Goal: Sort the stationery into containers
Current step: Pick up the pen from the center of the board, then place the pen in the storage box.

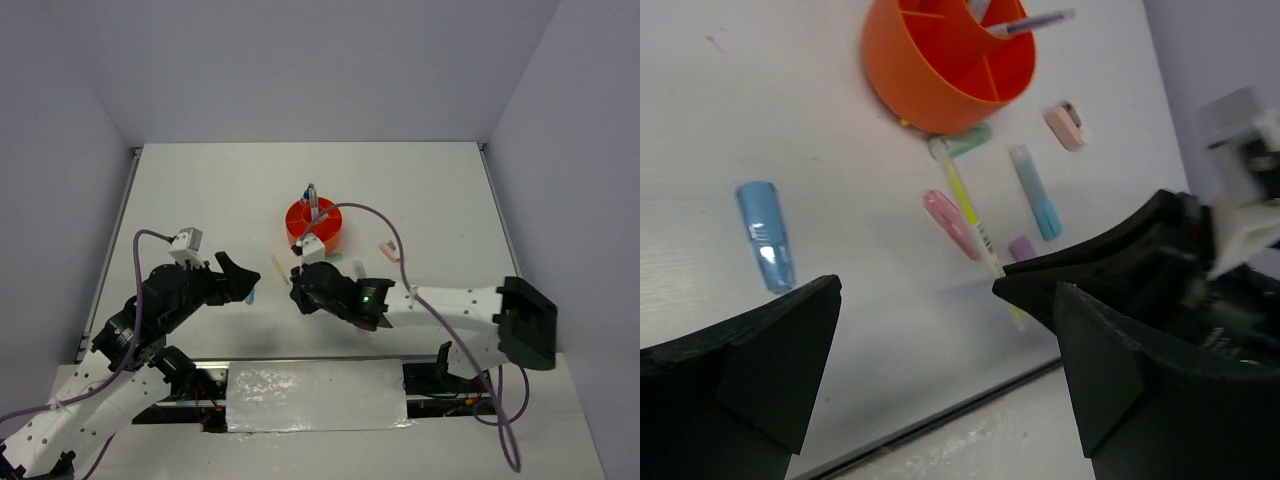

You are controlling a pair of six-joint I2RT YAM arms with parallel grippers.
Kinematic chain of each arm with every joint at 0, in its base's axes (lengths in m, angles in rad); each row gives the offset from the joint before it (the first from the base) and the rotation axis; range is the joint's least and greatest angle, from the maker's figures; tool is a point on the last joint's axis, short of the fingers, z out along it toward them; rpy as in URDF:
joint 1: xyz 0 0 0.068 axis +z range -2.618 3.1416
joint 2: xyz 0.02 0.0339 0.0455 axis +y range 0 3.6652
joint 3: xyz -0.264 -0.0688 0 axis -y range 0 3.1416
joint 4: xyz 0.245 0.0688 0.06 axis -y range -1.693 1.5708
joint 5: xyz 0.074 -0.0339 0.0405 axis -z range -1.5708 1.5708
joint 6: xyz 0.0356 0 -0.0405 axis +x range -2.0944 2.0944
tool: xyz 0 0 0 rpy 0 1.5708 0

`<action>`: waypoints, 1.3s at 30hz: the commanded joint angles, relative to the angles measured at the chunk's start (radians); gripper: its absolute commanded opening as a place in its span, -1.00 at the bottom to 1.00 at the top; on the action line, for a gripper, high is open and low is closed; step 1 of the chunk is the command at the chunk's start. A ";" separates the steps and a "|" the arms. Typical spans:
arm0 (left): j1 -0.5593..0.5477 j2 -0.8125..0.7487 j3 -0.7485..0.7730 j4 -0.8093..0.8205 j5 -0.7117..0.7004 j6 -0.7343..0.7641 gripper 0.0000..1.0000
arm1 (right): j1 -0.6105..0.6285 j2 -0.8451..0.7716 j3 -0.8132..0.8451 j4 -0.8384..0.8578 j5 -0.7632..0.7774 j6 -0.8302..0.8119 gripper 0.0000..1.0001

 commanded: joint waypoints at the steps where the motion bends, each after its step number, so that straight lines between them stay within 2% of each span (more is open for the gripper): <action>1: 0.002 0.007 -0.030 0.194 0.161 -0.103 0.99 | 0.041 -0.161 -0.063 0.177 0.038 -0.057 -1.00; 5: 0.001 0.033 -0.070 0.284 0.225 -0.153 0.99 | 0.066 -0.307 -0.145 0.268 0.007 -0.103 -1.00; 11: 0.001 0.076 -0.145 0.537 0.390 -0.235 0.99 | 0.113 -0.344 -0.117 0.236 0.030 -0.155 -1.00; 13: 0.001 0.084 -0.156 0.570 0.407 -0.248 0.99 | 0.132 -0.348 -0.117 0.241 0.032 -0.169 -1.00; 16: 0.001 0.085 -0.146 0.553 0.376 -0.233 0.88 | 0.152 -0.348 -0.116 0.239 0.043 -0.190 -1.00; 21: 0.001 0.071 -0.137 0.510 0.338 -0.203 0.47 | 0.164 -0.342 -0.123 0.221 0.055 -0.221 -1.00; 22: 0.001 0.070 -0.136 0.510 0.331 -0.200 0.33 | 0.164 -0.345 -0.127 0.222 0.050 -0.225 -1.00; 26: 0.001 0.088 -0.139 0.531 0.353 -0.190 0.10 | 0.166 -0.354 -0.136 0.224 0.021 -0.250 -1.00; 27: 0.001 0.093 -0.140 0.537 0.359 -0.188 -0.11 | 0.167 -0.356 -0.136 0.221 0.018 -0.255 -1.00; 28: 0.001 0.099 -0.140 0.548 0.373 -0.185 -0.23 | 0.166 -0.354 -0.136 0.221 0.012 -0.259 -1.00; 29: 0.001 0.110 -0.143 0.569 0.380 -0.183 -0.48 | 0.167 -0.354 -0.136 0.216 0.004 -0.267 -1.00; 31: 0.001 0.125 -0.143 0.590 0.403 -0.167 -0.79 | 0.167 -0.354 -0.136 0.210 0.009 -0.270 -1.00; 32: 0.001 0.131 -0.139 0.603 0.408 -0.157 -1.00 | 0.166 -0.359 -0.142 0.204 0.029 -0.267 -0.77; 33: 0.001 0.137 -0.136 0.610 0.407 -0.150 -1.00 | 0.166 -0.367 -0.146 0.201 0.042 -0.264 -0.45; 34: 0.001 0.152 -0.130 0.616 0.388 -0.113 -1.00 | 0.167 -0.393 -0.153 0.196 0.058 -0.256 0.09; 35: 0.001 0.163 -0.104 0.604 0.365 -0.088 -1.00 | 0.166 -0.413 -0.171 0.182 0.079 -0.233 0.98; 39: 0.001 0.258 -0.013 0.608 0.183 0.094 -1.00 | 0.166 -0.558 -0.209 0.100 0.254 -0.187 0.99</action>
